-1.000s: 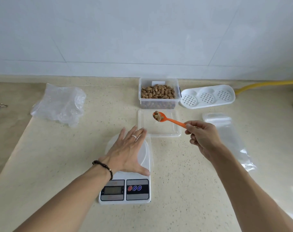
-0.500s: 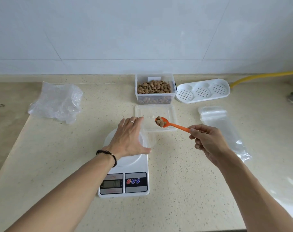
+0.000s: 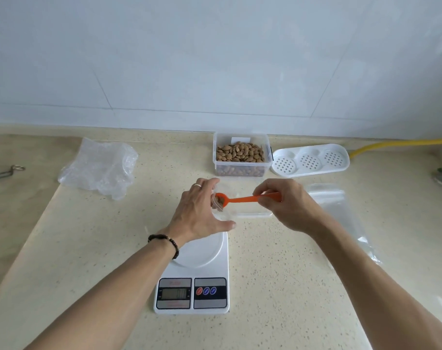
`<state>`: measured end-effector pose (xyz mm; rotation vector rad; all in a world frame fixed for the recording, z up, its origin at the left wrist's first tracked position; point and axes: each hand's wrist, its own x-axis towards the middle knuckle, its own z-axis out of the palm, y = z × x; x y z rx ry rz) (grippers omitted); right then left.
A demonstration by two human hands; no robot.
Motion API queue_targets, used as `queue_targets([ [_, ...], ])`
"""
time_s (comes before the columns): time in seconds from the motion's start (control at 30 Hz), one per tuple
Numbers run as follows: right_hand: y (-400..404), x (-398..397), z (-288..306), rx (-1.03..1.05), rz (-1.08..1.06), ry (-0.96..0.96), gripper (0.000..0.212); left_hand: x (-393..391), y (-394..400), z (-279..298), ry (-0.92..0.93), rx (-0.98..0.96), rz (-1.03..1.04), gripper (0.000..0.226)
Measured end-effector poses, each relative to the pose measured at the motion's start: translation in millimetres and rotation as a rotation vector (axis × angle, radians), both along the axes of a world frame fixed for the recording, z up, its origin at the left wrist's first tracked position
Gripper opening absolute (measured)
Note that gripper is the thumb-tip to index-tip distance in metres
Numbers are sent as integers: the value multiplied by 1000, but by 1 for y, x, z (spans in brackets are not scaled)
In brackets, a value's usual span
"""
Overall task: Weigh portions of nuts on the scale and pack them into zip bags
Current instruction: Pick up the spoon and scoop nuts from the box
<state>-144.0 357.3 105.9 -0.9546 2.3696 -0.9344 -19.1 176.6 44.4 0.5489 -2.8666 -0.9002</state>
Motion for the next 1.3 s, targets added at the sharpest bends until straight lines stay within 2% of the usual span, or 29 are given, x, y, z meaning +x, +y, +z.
queue_targets([
  [0.13,-14,-2,14,-11,95,107,15,4,-8,3,29,62,78,105],
  [0.37,-21,-2,13,-50,135,140,23,8,-12,9,49,113,115,102],
  [0.53,-17,-11,11,-154,-39,94,20,3,-15,7,22,85,130,102],
  [0.63,-15,-15,6,-211,-176,-13,20,-3,-16,3,-13,66,157,104],
  [0.77,-17,-27,-7,-313,-412,-148,23,-16,-18,2,-17,45,178,94],
  [0.87,-25,-47,-21,-313,-585,-196,25,-28,-19,5,-23,20,179,93],
  [0.93,-32,-66,-32,-274,-643,-149,23,-36,-20,5,-45,4,193,95],
  [1.1,-54,-108,-47,-177,-611,103,24,-61,-24,2,-84,-13,233,96],
  [1.2,-63,-120,-56,-155,-489,262,23,-73,-24,0,-97,-12,260,97],
  [1.3,-71,-123,-66,-125,-358,227,25,-79,-25,-3,-99,-2,281,100],
])
